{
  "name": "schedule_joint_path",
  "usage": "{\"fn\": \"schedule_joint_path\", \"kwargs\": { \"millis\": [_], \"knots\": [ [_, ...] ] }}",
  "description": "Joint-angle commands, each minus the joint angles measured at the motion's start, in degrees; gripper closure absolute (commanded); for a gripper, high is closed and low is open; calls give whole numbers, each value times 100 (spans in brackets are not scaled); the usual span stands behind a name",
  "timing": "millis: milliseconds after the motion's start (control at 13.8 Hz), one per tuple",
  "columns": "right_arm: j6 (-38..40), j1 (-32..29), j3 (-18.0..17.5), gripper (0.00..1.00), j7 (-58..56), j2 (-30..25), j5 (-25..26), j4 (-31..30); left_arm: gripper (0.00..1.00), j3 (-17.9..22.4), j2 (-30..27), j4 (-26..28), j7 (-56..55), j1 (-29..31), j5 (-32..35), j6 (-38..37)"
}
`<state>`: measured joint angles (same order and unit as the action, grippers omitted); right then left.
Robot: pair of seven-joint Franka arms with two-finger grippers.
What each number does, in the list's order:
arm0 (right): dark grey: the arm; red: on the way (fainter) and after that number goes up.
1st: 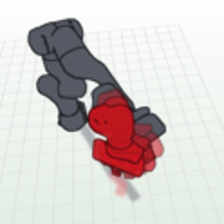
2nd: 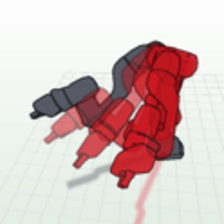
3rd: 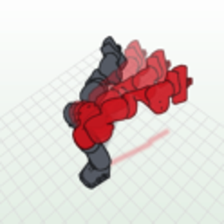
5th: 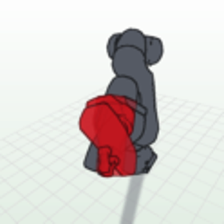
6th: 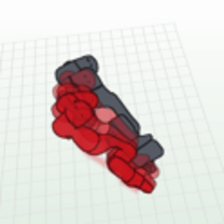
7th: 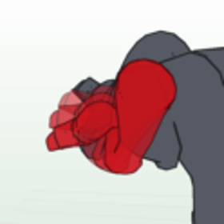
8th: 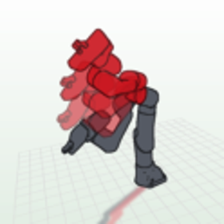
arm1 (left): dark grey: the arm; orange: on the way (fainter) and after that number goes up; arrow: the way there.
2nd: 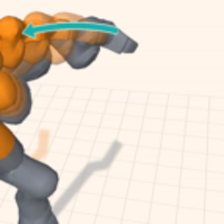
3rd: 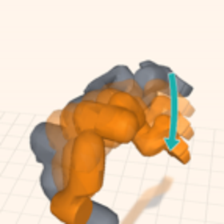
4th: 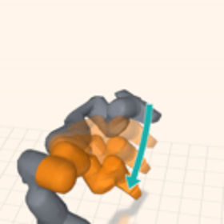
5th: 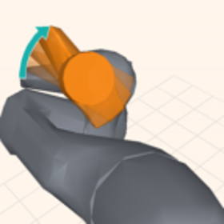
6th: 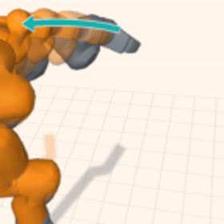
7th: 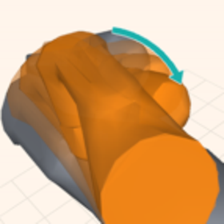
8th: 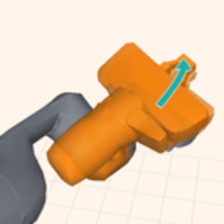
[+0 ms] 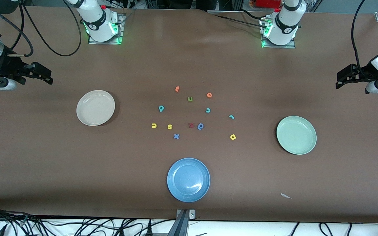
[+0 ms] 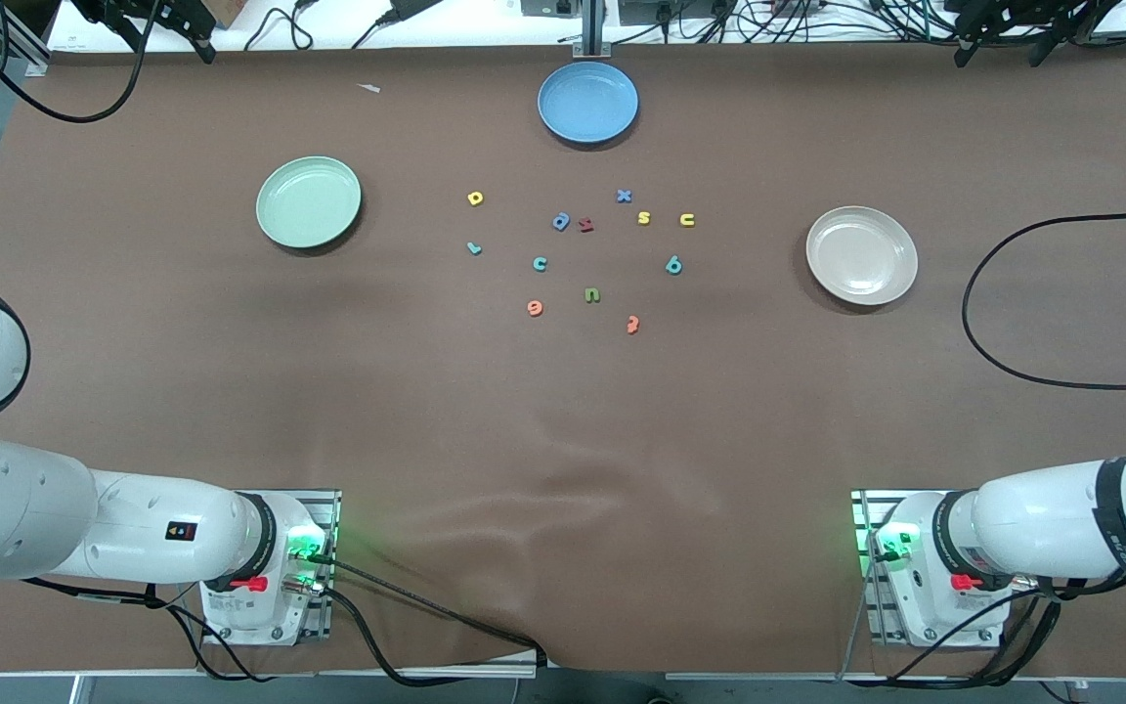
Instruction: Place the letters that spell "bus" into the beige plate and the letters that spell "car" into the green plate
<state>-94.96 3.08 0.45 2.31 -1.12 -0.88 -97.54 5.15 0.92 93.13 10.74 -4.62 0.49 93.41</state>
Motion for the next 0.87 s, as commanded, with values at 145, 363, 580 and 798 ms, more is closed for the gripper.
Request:
{"fn": "schedule_joint_path", "kwargs": {
  "millis": [145, 363, 580, 798],
  "knots": [
    [74, -62, -71, 0, 24, -28, 35, 15, 0, -14, -136, 136, 139, 14, 145, 46],
    [126, -62, -80, 0, 24, -28, 35, 15, 0, -23, -136, 136, 130, 14, 145, 46],
    [135, -62, -80, 0, 24, -28, 44, 15, 0, -23, -136, 136, 130, 14, 145, 46],
    [135, -62, -80, 0, 24, -28, 44, 15, 0, -14, -136, 136, 130, 14, 145, 46]
  ]
}}
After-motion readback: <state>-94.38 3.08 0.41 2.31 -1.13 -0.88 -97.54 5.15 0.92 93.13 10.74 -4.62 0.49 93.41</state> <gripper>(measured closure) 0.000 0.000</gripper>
